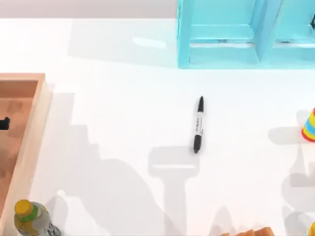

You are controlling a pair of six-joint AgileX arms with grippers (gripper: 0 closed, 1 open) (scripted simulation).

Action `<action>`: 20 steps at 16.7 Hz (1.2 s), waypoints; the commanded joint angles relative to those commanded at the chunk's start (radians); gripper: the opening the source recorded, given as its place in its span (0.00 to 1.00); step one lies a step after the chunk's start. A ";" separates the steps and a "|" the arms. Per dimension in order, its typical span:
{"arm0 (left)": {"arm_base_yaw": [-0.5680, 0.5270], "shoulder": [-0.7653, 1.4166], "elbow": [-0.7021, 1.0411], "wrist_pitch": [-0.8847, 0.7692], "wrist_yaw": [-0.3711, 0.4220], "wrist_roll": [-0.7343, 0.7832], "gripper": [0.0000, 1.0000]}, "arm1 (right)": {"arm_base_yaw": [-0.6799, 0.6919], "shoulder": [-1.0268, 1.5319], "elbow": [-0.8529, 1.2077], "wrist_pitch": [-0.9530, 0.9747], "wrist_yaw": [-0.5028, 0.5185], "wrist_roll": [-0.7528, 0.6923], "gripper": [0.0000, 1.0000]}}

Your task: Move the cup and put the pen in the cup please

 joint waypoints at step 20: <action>-0.093 -0.022 0.266 -0.140 -0.012 -0.223 0.00 | 0.000 0.000 0.000 0.000 0.000 0.000 1.00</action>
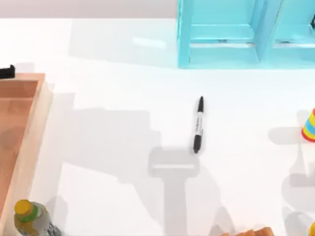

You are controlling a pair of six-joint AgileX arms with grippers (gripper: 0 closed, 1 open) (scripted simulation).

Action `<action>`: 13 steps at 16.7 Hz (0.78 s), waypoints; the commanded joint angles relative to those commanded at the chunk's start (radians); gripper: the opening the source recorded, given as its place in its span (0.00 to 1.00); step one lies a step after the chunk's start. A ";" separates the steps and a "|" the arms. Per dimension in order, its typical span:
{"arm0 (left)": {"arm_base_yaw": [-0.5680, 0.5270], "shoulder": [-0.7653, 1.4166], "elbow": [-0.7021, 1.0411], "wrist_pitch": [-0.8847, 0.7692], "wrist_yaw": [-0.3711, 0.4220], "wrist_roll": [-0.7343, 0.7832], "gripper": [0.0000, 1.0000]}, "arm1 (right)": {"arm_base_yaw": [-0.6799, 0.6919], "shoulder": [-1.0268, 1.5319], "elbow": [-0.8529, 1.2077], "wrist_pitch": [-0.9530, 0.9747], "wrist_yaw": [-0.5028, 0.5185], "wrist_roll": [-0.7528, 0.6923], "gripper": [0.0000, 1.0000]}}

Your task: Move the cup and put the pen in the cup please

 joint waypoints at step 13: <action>-0.375 -0.057 0.241 -0.448 0.012 -0.245 0.00 | 0.000 0.000 0.000 0.000 0.000 0.000 1.00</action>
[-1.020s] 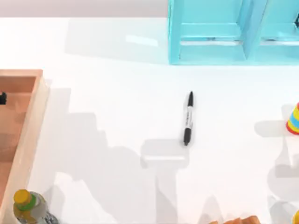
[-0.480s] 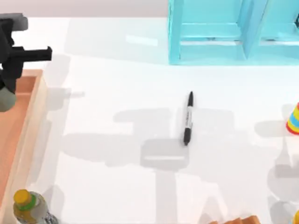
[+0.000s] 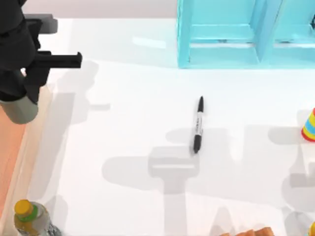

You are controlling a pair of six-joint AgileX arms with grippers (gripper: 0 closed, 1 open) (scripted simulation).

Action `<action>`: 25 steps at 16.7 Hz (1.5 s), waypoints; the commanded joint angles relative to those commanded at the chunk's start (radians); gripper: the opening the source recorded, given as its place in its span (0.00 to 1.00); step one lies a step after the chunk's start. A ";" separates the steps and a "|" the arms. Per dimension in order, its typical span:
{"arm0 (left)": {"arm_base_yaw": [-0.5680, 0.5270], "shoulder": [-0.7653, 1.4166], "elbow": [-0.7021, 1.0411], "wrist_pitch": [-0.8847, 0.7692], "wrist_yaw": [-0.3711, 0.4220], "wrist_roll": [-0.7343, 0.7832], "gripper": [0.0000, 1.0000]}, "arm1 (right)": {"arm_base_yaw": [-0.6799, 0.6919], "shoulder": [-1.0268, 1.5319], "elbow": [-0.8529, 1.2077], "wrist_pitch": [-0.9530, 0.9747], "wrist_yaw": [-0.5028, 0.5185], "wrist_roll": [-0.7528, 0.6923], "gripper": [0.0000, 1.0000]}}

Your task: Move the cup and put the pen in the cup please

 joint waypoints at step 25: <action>-0.180 0.247 -0.207 0.455 0.013 -0.180 0.00 | 0.000 0.000 0.000 0.000 0.000 0.000 1.00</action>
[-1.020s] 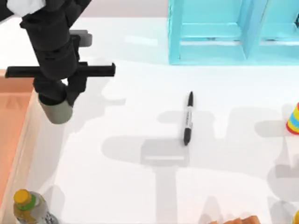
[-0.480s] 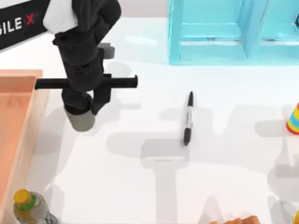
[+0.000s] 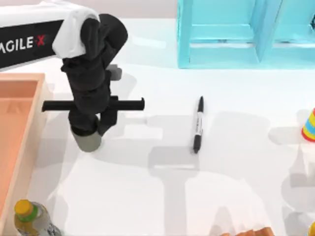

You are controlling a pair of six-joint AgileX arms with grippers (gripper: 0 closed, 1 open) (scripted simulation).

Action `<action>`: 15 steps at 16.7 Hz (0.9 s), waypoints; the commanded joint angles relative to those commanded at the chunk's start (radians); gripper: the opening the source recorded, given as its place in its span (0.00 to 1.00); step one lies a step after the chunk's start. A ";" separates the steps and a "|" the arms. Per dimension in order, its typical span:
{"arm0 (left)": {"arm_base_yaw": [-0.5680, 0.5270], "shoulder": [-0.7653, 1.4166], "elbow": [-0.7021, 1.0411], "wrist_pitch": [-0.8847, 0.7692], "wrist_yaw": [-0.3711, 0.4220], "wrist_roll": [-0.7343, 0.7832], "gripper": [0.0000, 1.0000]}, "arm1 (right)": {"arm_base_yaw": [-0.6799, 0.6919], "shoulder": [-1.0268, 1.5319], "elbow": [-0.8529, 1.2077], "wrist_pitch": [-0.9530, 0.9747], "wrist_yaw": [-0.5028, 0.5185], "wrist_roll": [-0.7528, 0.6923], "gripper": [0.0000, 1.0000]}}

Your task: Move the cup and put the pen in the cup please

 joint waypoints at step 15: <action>0.000 0.000 0.000 0.000 0.000 0.000 0.90 | 0.000 0.000 0.000 0.000 0.000 0.000 1.00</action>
